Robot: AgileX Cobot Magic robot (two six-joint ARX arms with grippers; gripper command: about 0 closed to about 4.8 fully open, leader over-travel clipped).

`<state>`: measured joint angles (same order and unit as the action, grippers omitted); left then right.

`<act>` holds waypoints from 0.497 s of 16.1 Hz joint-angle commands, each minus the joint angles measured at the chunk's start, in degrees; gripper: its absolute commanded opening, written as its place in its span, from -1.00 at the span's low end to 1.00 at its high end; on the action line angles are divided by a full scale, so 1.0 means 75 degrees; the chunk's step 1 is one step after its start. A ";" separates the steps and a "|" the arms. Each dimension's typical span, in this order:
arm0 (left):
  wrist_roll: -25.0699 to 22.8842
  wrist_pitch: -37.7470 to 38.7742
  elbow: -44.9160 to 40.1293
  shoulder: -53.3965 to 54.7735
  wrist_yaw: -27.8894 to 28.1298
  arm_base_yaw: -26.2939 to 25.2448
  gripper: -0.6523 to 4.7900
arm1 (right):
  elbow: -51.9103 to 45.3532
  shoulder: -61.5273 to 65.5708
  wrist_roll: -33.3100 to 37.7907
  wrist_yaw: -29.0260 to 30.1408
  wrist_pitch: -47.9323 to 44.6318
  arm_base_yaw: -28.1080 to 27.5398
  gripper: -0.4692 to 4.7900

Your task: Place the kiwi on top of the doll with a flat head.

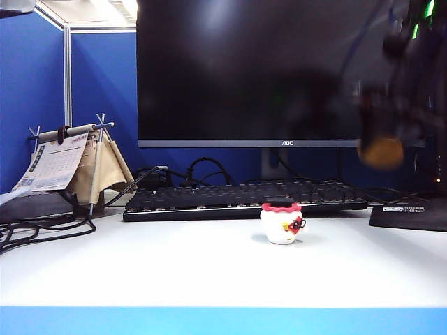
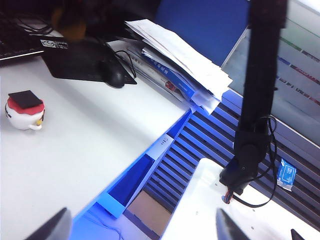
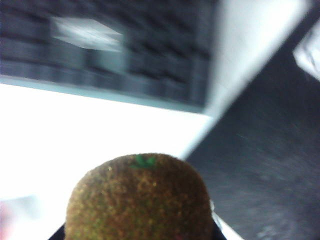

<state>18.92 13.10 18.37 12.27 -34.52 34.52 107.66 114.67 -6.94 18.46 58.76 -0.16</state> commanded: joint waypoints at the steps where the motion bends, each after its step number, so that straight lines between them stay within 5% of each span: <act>1: -0.0134 -0.0052 0.0035 0.0003 -0.0070 0.0000 0.62 | 0.0035 -0.1212 0.0009 0.0938 0.0154 0.0149 -0.06; 8: -0.0402 -0.0047 0.0035 0.0003 -0.0510 0.0000 0.62 | -0.0003 -0.4179 -0.0082 0.0662 0.1408 0.1888 -0.06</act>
<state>17.02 13.15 18.39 12.25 -38.00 34.52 107.53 84.79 -7.51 24.56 68.64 12.29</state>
